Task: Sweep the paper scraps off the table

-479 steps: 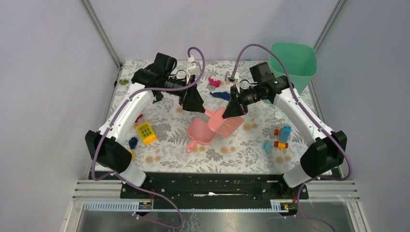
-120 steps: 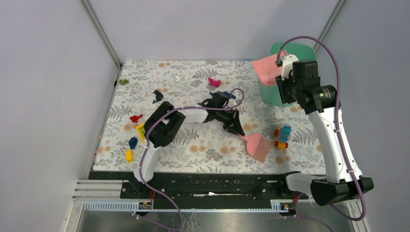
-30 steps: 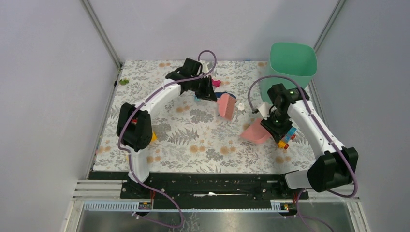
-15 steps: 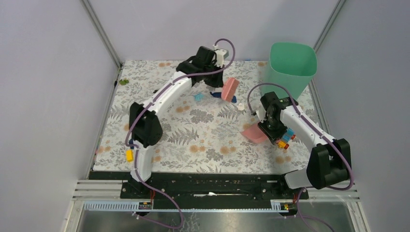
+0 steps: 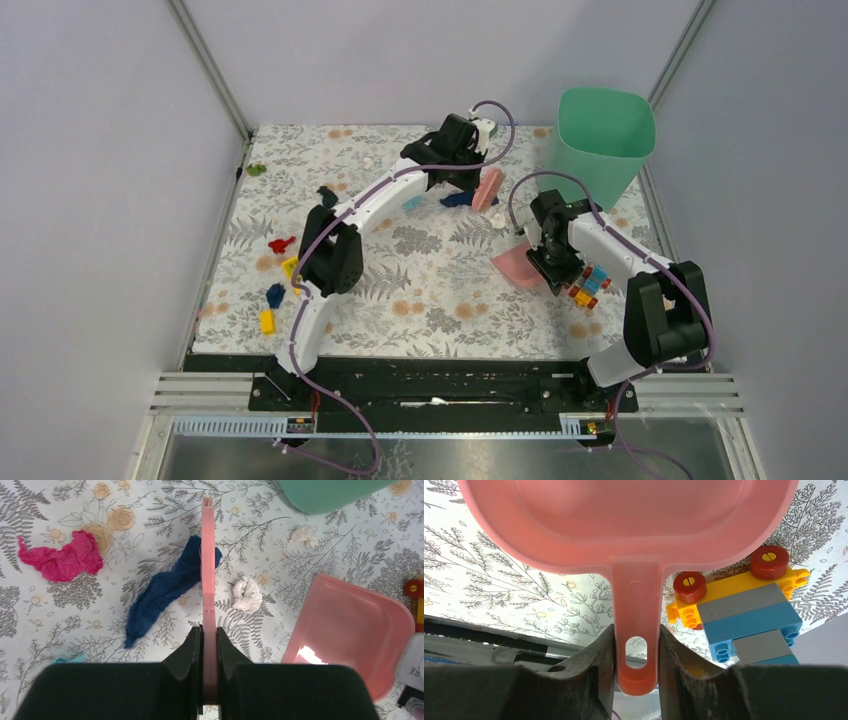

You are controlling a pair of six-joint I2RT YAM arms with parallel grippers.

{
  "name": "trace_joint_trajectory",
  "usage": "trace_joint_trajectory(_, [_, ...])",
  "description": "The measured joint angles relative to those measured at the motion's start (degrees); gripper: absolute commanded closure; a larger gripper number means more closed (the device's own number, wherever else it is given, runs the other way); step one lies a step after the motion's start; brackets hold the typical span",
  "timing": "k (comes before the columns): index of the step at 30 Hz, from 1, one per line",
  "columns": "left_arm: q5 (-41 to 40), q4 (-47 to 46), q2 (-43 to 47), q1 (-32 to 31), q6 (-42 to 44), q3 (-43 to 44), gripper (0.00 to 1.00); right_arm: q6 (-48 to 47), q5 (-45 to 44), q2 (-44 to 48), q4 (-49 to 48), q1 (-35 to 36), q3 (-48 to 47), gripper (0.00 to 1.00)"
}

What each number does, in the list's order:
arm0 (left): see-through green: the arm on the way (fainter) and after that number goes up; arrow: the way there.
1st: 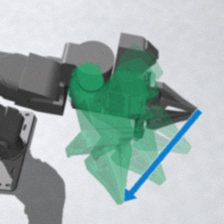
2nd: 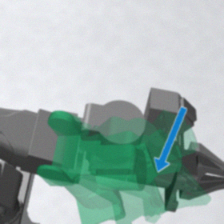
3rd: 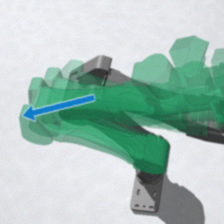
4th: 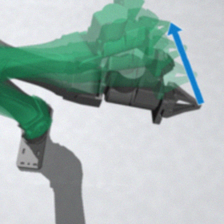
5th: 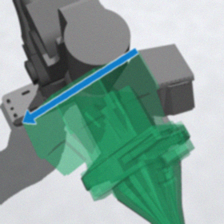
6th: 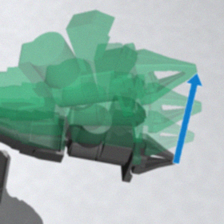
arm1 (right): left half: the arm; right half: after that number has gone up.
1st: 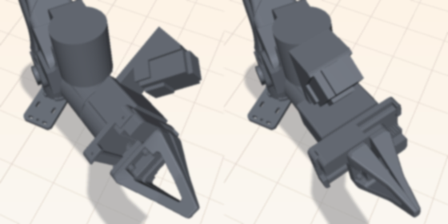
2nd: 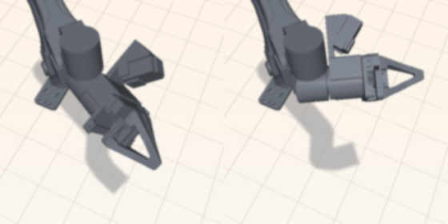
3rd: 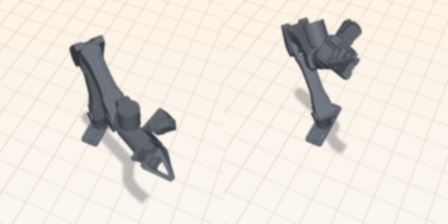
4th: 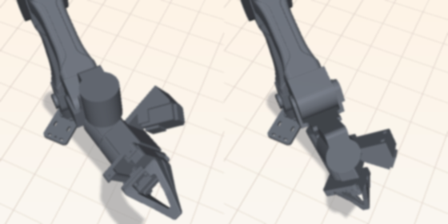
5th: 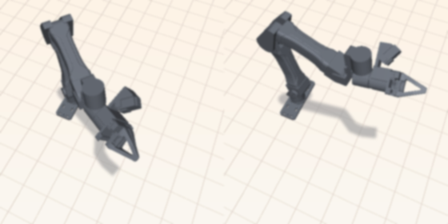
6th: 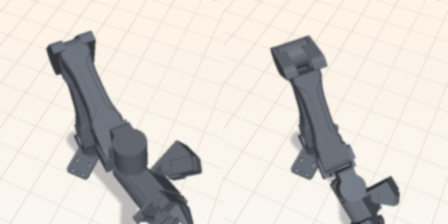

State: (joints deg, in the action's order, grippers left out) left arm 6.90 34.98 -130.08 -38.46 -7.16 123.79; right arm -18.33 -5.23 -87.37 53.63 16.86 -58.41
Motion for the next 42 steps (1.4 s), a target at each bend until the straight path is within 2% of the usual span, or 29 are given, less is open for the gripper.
trace_joint_trajectory(6, [3.7,-0.9,0.2,-1.2,-1.4,-0.9,1.0,0.6,0.4,-1.2,0.1,0.0,-1.0,1.0])
trace_joint_trajectory(16, [15.5,-0.3,10.6,-1.7,-7.8,-13.8,1.0,0.9,1.9,-2.4,-0.1,-0.2,-2.8,1.0])
trace_joint_trajectory(21, [22.9,-2.1,16.2,0.2,-12.8,-16.4,1.0,0.8,2.8,-2.2,0.0,-0.2,-2.8,1.0])
trace_joint_trajectory(24, [24.6,-3.2,17.6,2.6,-14.7,-16.5,1.0,0.7,3.0,-0.9,0.1,-0.2,-2.4,1.0])
trace_joint_trajectory(30, [21.4,-1.2,16.6,7.8,-13.3,-14.6,1.0,0.0,3.4,2.8,1.6,-0.2,-0.3,1.0])
trace_joint_trajectory(35, [18.9,-1.9,12.3,8.1,-11.7,-10.2,1.0,-0.5,3.4,5.4,2.7,-0.4,-0.1,1.0])
trace_joint_trajectory(42, [19.0,-8.4,5.9,6.6,-22.0,-8.6,1.0,-0.8,4.3,6.4,3.7,-1.6,0.7,1.0])
